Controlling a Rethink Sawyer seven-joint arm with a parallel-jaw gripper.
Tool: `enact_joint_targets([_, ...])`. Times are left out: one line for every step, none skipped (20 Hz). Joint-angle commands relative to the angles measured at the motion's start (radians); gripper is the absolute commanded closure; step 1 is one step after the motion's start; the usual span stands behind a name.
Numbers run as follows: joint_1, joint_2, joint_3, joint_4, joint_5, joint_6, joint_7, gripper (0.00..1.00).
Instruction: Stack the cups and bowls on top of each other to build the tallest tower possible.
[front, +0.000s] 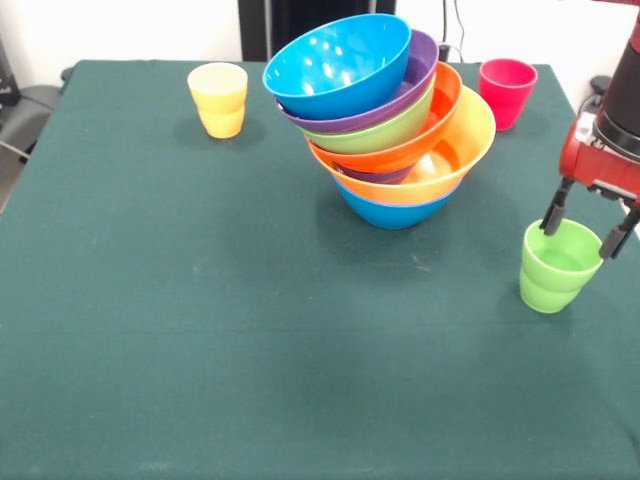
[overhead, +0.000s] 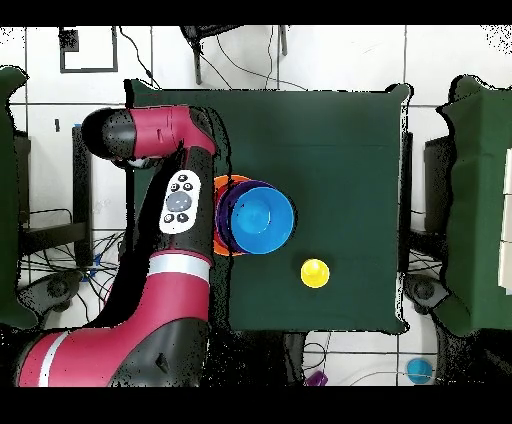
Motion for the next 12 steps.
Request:
enact_joint_targets([0.017, 0.026, 0.082, 0.099, 0.016, -0.057, 0.143, 0.0])
enact_joint_targets([0.018, 0.025, 0.082, 0.102, 0.016, -0.059, 0.144, 0.0])
enact_joint_targets([0.02, 0.024, 0.082, 0.108, 0.017, -0.065, 0.148, 0.0])
enact_joint_targets([0.021, 0.024, 0.083, 0.112, 0.018, -0.071, 0.149, 0.0])
enact_joint_targets([0.023, 0.024, 0.082, 0.114, 0.02, -0.074, 0.152, 0.0])
enact_joint_targets([0.026, 0.027, 0.082, 0.114, 0.022, -0.079, 0.159, 0.0])
enact_joint_targets([0.027, 0.035, 0.08, 0.101, 0.026, -0.077, 0.167, 0.0])
enact_joint_targets([0.031, 0.041, 0.079, 0.096, 0.03, -0.082, 0.179, 0.0])
enact_joint_targets([0.035, 0.045, 0.079, 0.096, 0.033, -0.088, 0.185, 0.0])
enact_joint_targets([0.037, 0.049, 0.081, 0.092, 0.039, -0.089, 0.192, 0.0])
enact_joint_targets([0.04, 0.052, 0.081, 0.089, 0.042, -0.089, 0.196, 0.0])
enact_joint_targets([0.042, 0.052, 0.08, 0.088, 0.046, -0.088, 0.198, 0.0])
